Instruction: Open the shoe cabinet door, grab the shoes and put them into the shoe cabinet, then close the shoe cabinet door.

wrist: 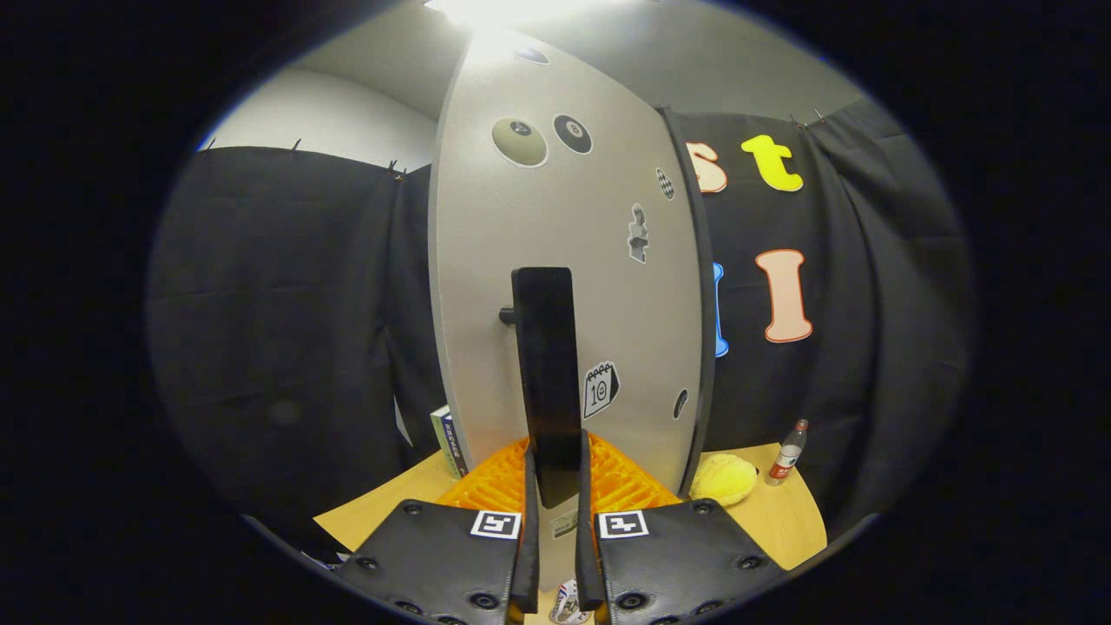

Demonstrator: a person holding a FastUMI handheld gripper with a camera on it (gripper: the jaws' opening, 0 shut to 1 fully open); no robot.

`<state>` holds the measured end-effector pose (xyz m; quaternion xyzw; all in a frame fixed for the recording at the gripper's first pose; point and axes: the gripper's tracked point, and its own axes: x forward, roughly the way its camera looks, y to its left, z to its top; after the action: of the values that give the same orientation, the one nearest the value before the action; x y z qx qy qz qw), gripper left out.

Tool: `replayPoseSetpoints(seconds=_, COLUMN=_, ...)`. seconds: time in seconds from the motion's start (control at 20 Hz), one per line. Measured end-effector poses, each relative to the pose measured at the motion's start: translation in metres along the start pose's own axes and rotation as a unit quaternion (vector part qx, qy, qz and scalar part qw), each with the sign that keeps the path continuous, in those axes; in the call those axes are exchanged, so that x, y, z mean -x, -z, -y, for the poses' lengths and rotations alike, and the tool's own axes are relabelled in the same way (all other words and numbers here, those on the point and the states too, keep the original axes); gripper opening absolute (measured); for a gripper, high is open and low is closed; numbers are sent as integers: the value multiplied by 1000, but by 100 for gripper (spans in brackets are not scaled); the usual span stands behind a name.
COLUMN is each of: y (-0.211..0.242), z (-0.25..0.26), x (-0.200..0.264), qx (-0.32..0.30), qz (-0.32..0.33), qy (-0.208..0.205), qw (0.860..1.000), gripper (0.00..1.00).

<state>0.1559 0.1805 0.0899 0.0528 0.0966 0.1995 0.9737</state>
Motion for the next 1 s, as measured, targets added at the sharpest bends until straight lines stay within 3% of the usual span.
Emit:
replayPoseSetpoints(seconds=0.2, y=0, z=10, x=9, qx=-13, qz=-3, qy=-3, qw=1000, gripper=19)
replayPoseSetpoints(seconds=0.4, y=-3, z=25, x=25, qx=69, qz=7, qy=23, qw=997, gripper=17)
replayPoseSetpoints(seconds=0.6, y=0, z=49, x=33, qx=27, qz=-3, qy=54, qw=998, gripper=17)
replayPoseSetpoints(seconds=0.75, y=-1, z=77, x=41, qx=18, qz=-8, qy=90, qw=996, gripper=17)
replayPoseSetpoints(seconds=1.0, y=-11, z=150, x=68, qx=38, qz=2, qy=191, qw=981, gripper=15)
